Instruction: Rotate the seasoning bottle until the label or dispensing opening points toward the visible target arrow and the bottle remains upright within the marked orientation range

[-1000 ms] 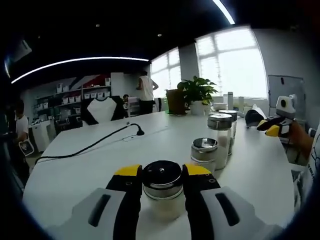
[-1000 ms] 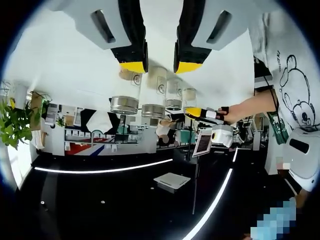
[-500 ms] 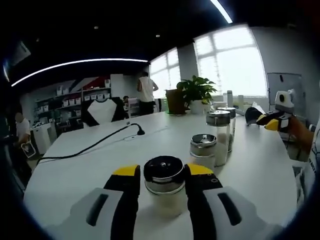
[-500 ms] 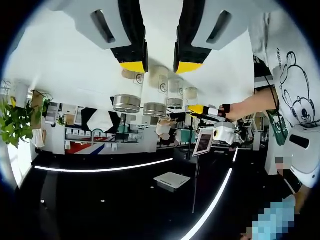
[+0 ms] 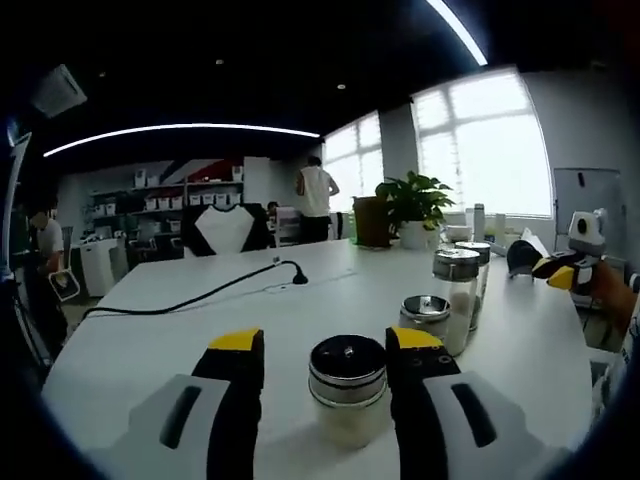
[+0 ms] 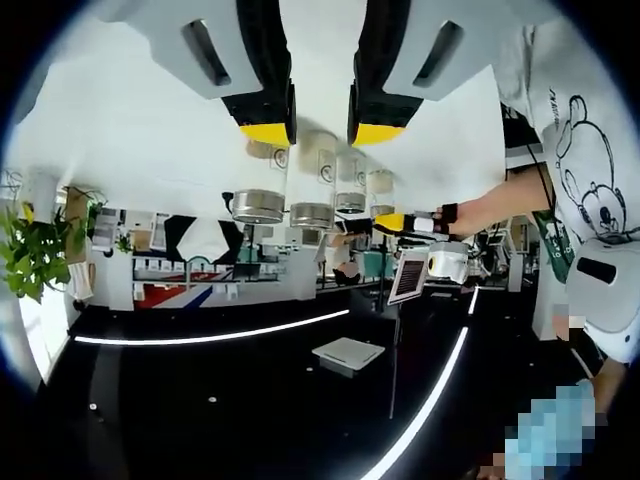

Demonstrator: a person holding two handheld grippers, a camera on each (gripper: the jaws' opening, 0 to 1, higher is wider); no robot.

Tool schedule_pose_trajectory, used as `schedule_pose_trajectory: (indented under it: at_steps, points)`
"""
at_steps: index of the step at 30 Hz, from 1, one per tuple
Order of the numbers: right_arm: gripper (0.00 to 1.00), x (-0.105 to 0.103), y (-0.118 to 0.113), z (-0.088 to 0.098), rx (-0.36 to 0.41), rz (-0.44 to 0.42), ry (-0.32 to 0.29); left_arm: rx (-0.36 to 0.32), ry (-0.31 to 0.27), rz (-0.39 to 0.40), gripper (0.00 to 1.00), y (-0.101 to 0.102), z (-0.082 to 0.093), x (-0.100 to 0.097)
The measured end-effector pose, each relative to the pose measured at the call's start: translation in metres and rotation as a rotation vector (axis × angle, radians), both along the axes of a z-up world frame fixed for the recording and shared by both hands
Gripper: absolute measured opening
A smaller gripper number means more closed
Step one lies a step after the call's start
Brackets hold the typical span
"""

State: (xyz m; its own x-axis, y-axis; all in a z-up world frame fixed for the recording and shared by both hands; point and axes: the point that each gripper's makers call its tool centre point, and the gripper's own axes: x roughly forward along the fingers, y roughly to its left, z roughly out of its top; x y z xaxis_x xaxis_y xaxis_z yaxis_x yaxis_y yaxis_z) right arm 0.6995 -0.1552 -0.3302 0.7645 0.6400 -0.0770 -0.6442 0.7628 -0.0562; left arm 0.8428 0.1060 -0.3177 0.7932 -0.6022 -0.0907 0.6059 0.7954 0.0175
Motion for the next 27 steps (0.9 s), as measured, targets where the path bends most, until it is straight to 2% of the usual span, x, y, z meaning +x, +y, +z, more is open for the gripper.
schedule_pose_trajectory:
  at_steps: [6, 9, 11, 16, 18, 20, 21, 22, 25, 27]
  points:
    - [0.19, 0.000, -0.006, -0.003, -0.005, -0.011, 0.003, 0.010, 0.010, -0.007, 0.43, -0.006, -0.003, -0.001]
    - [0.19, 0.000, -0.013, 0.000, 0.001, -0.020, 0.000, -0.006, 0.033, -0.058, 0.34, -0.014, -0.004, -0.006]
    - [0.18, 0.000, -0.015, 0.002, 0.004, -0.026, -0.004, 0.016, 0.025, -0.057, 0.34, -0.013, -0.005, -0.004]
    - [0.18, 0.001, -0.015, 0.003, 0.000, -0.028, -0.013, 0.009, 0.035, -0.104, 0.34, -0.012, -0.006, -0.004]
    - [0.18, 0.000, -0.014, 0.002, 0.009, -0.023, -0.012, 0.031, 0.025, -0.165, 0.34, -0.016, -0.007, -0.007]
    - [0.18, 0.001, -0.014, -0.001, 0.008, -0.024, -0.007, 0.022, 0.041, -0.277, 0.34, -0.024, -0.006, -0.013]
    - [0.18, 0.002, -0.014, -0.001, 0.008, -0.024, -0.004, 0.030, 0.039, -0.367, 0.34, -0.030, -0.006, -0.017]
    - [0.18, 0.002, -0.013, -0.002, 0.008, -0.021, 0.002, 0.034, 0.040, -0.412, 0.34, -0.031, -0.006, -0.018]
    - [0.18, 0.001, -0.011, 0.000, 0.002, -0.016, -0.007, 0.082, 0.029, -0.516, 0.34, -0.034, -0.008, -0.023]
    - [0.18, 0.001, -0.009, 0.002, 0.009, -0.013, -0.010, 0.087, 0.048, -0.559, 0.34, -0.036, -0.008, -0.027]
